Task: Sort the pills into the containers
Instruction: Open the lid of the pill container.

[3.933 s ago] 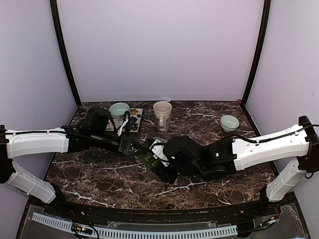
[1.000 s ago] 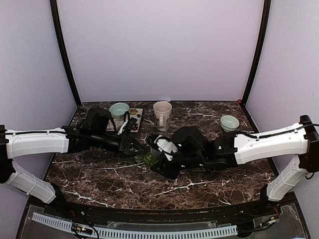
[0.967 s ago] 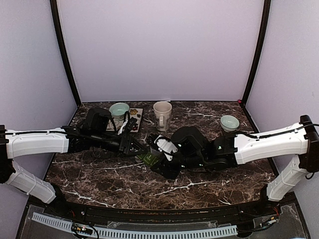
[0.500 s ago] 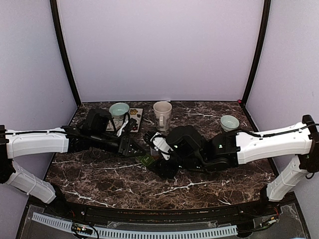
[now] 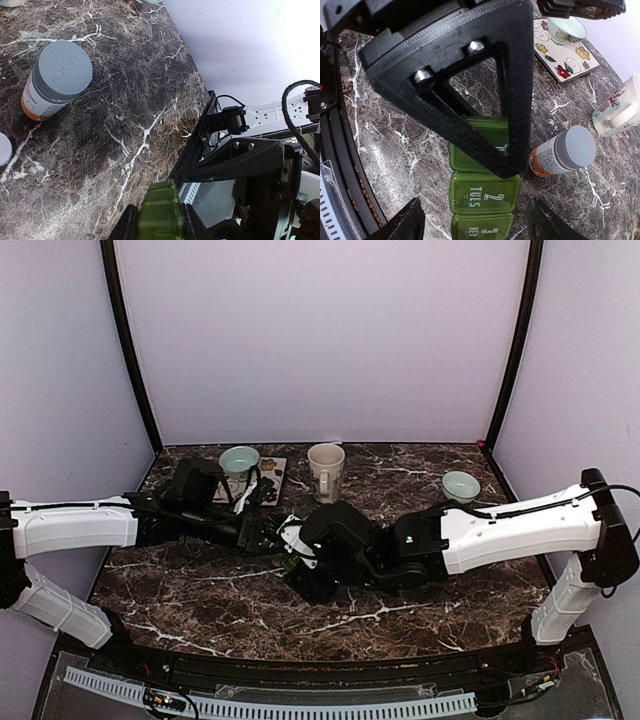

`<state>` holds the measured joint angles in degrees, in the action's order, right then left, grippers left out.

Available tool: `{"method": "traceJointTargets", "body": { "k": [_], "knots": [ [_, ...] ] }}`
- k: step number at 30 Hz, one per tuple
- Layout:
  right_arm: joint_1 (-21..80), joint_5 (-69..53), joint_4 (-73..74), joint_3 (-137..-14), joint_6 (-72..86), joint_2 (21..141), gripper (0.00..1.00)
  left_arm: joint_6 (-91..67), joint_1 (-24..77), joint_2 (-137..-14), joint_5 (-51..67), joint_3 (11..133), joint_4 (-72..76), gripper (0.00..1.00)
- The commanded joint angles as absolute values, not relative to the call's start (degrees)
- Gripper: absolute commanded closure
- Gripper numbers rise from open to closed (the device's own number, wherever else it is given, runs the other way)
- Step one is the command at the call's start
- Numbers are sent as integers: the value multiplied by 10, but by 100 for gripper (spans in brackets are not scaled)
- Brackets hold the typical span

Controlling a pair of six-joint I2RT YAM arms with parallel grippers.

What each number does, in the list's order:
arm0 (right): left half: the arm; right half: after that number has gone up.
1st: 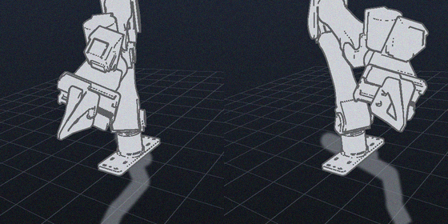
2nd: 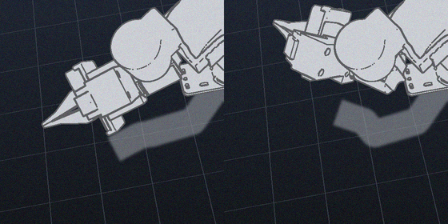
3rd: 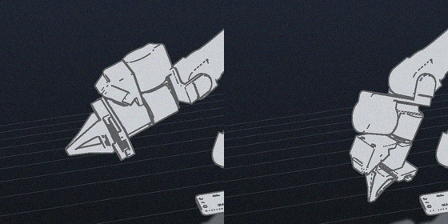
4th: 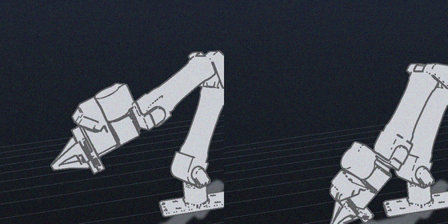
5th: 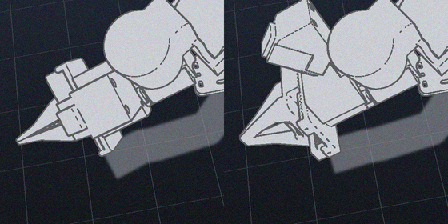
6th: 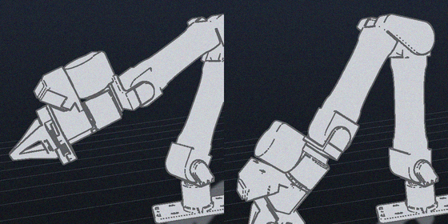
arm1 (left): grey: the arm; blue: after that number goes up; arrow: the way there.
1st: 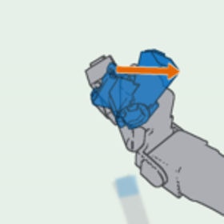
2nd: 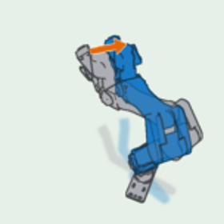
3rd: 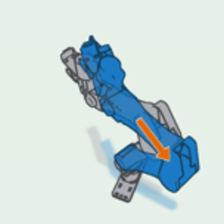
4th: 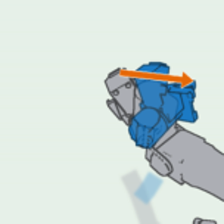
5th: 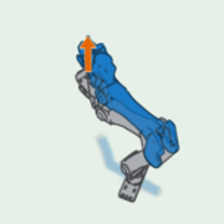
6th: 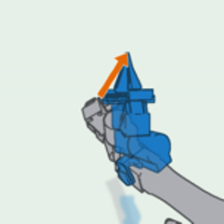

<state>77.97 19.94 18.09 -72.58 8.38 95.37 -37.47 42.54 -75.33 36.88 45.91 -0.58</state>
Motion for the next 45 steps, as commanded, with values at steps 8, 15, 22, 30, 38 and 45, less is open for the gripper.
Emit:
{"method": "traceJointTargets", "body": {
  "k": [8,15,22,30,38,45],
  "knots": [
    [785,254,191,-768,78,983,34,-369,424,-740,377,446,-8,100],
    [785,264,197,-779,82,994,41,-370,424,-739,380,443,-2,100],
    [785,255,200,-785,86,1001,41,-373,424,-736,378,440,0,100],
    [786,267,211,-794,92,1012,41,-375,424,-730,381,438,3,100],
    [786,287,215,-792,98,1002,50,-375,424,-726,381,432,4,100],
    [786,299,210,-780,107,987,56,-375,424,-724,379,430,4,100]
  ]
}}
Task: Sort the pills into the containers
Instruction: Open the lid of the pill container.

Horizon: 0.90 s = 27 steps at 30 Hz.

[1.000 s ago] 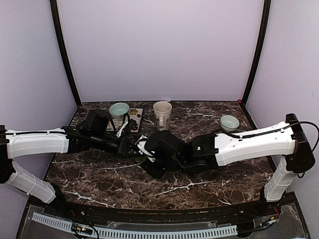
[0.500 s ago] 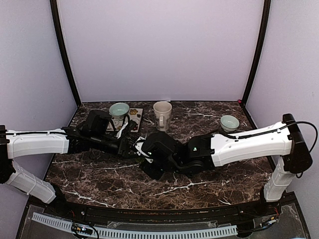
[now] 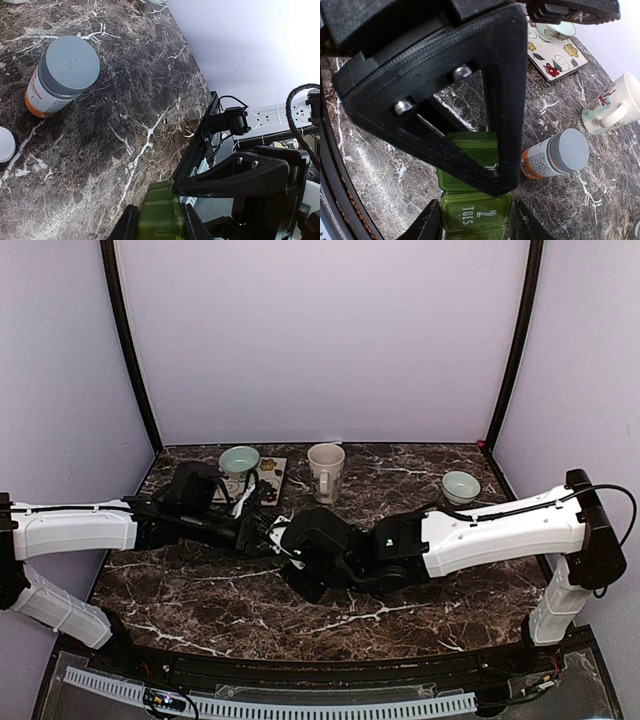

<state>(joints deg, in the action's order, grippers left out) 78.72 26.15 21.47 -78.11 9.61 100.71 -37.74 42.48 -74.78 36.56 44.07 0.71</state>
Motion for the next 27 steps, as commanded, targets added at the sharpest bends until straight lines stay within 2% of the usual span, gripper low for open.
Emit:
{"method": "traceJointTargets", "body": {
  "k": [1,27],
  "knots": [
    [786,300,209,-777,107,985,56,-374,423,-724,379,429,4,100],
    [786,320,213,-761,118,961,61,-377,423,-727,381,431,6,100]
  ]
}}
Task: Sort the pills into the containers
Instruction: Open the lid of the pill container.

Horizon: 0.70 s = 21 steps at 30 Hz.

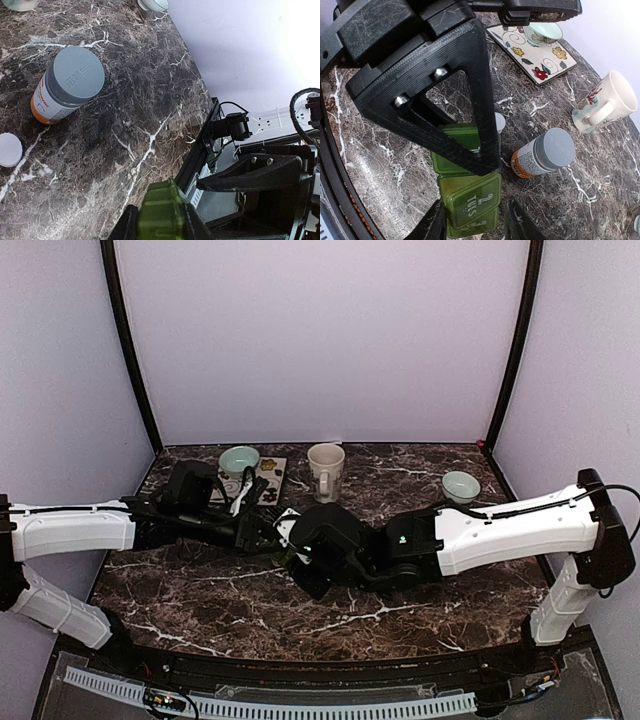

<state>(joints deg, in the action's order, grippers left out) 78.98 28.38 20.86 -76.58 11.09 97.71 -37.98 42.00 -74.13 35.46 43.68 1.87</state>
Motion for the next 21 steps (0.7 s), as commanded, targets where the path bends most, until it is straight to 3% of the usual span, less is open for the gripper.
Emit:
{"method": "traceJointTargets", "body": {
  "k": [1,21],
  "knots": [
    [786,321,213,-761,118,962,61,-376,423,-727,381,431,6,100],
    [776,324,216,-753,130,959,76,-376,423,-724,383,431,4,100]
  ]
}}
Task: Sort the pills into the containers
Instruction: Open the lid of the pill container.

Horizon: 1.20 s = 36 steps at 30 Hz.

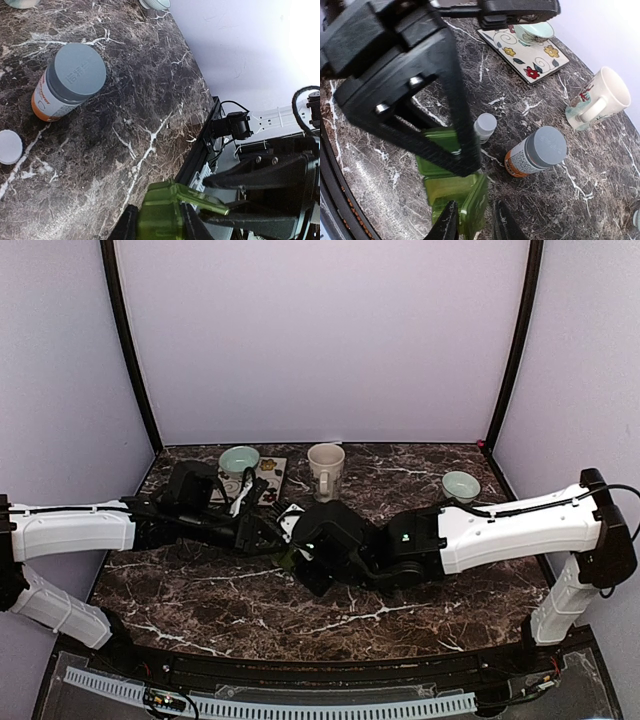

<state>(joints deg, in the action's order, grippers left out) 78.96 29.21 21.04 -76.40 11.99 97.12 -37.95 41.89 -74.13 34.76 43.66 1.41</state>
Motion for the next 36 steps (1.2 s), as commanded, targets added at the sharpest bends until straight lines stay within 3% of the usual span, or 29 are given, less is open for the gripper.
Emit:
{"method": "traceJointTargets", "body": {
  "k": [1,12,22,28,36],
  "knots": [
    [775,324,216,-752,130,959,76,-376,423,-724,384,431,4,100],
    [766,277,210,-754,132,966,85,-372,423,-719,391,429,8,100],
    [741,150,169,-730,151,945,87,-367,423,-711,392,425,11,100],
    [736,139,157,-723,154,937,97,-367,423,-714,393,425,13,100],
    [735,130,148,-719,159,927,100,-366,423,-718,392,426,11,100]
  ]
}}
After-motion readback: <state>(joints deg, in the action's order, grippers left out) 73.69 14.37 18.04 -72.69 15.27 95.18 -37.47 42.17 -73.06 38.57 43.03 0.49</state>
